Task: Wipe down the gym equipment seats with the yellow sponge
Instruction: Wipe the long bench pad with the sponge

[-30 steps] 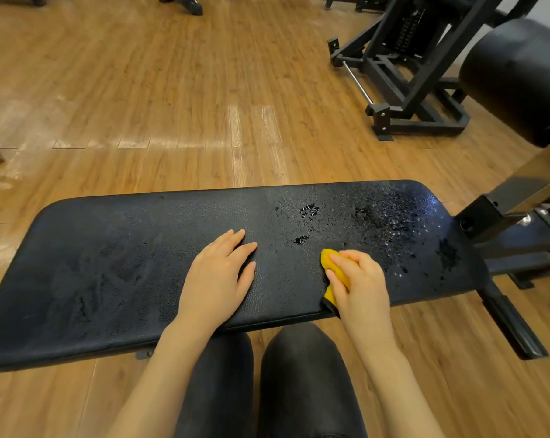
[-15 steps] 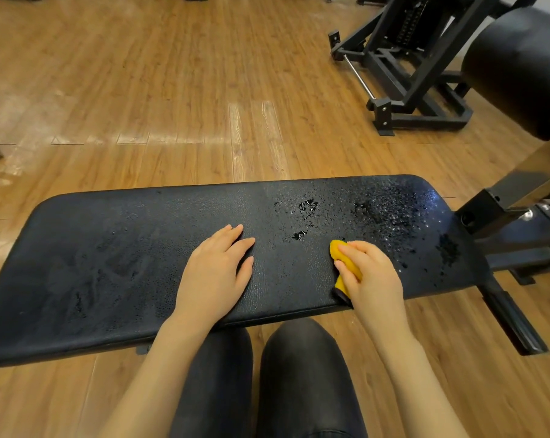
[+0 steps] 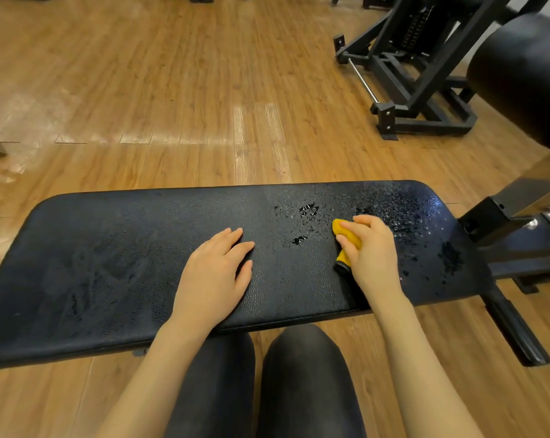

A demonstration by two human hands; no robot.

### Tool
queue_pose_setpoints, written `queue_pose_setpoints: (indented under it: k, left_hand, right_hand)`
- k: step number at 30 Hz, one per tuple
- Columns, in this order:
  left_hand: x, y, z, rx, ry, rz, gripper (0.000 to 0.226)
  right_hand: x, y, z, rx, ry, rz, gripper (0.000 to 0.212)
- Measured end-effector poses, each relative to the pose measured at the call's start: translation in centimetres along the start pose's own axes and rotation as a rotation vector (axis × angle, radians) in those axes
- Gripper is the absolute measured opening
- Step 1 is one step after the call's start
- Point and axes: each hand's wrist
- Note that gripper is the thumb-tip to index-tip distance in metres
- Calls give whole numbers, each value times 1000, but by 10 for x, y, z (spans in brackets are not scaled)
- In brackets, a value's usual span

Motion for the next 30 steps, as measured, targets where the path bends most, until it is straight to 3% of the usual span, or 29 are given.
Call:
queue_pose_setpoints:
  k: [4,9,13,18,26,30]
  left_hand:
    - [-1,-1,-1,-7,-2,-3,44]
    - [-1,-1,-1,-21,3,-2,42]
    - [0,1,-1,-42,11,5,37]
    - [0,3,-2,-43,5,16,31]
    - [-1,2,-2,-53,9,-1,38]
    - [-1,3,-3,-66,1,4,30]
  right_hand:
    - [7,-3,24,-91,-12,41,27]
    - [1,-11,64,-90,-46,40,31]
    - [10,1,36,-75,-32,42,23]
    - [35,21,-6,-24,-23,48,27]
    - [34,1,51,-38,-85,-33,30]
    - [40,11,31,18,-84,-112,28]
Point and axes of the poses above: each hand's wrist, its own z-axis away from the middle knuckle, its own y-axis out of the palm, x = y × z, and after that the axes turned 7 degrees about y, right-handed
